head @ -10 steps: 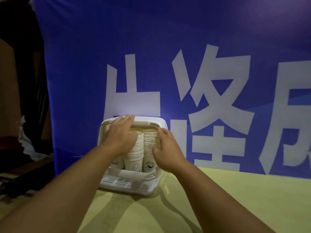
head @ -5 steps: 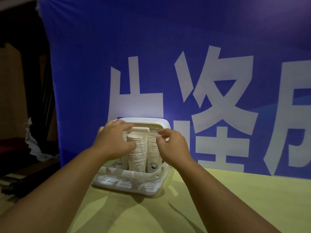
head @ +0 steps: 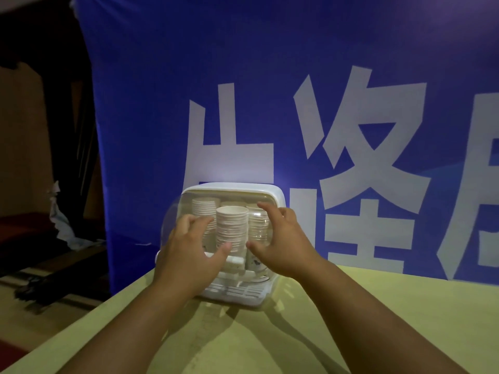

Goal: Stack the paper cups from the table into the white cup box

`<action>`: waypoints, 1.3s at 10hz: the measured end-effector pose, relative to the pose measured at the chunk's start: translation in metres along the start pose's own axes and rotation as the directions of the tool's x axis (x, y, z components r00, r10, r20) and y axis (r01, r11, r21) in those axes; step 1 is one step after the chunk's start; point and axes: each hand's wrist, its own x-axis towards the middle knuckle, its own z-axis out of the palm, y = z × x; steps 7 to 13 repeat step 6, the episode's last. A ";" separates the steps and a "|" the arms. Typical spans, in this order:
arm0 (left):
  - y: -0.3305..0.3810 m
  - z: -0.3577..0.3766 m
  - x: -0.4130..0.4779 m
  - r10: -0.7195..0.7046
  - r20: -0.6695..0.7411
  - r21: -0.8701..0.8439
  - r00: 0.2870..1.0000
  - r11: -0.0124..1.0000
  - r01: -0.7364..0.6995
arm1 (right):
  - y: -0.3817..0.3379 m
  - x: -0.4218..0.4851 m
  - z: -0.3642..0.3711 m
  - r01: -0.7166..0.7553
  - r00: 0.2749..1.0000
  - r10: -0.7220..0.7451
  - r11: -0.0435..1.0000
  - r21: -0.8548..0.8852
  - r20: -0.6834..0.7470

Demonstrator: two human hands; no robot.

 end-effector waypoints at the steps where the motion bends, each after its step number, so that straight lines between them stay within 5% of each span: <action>1: -0.002 0.003 -0.001 -0.005 0.037 0.067 0.999 0.998 0.002 | 0.002 -0.002 0.002 0.013 1.000 -0.013 1.000 -0.006 -0.017; 4: 0.006 0.002 0.004 0.053 -0.029 -0.027 0.998 0.998 -0.054 | 0.001 0.006 -0.006 -0.071 0.997 0.070 0.991 0.115 0.011; 6: 0.059 0.001 0.059 0.011 0.123 -0.239 0.992 0.971 0.019 | 0.013 0.050 -0.055 -0.112 0.993 0.101 0.957 0.269 0.056; 13: 0.059 0.001 0.059 0.011 0.123 -0.239 0.992 0.971 0.019 | 0.013 0.050 -0.055 -0.112 0.993 0.101 0.957 0.269 0.056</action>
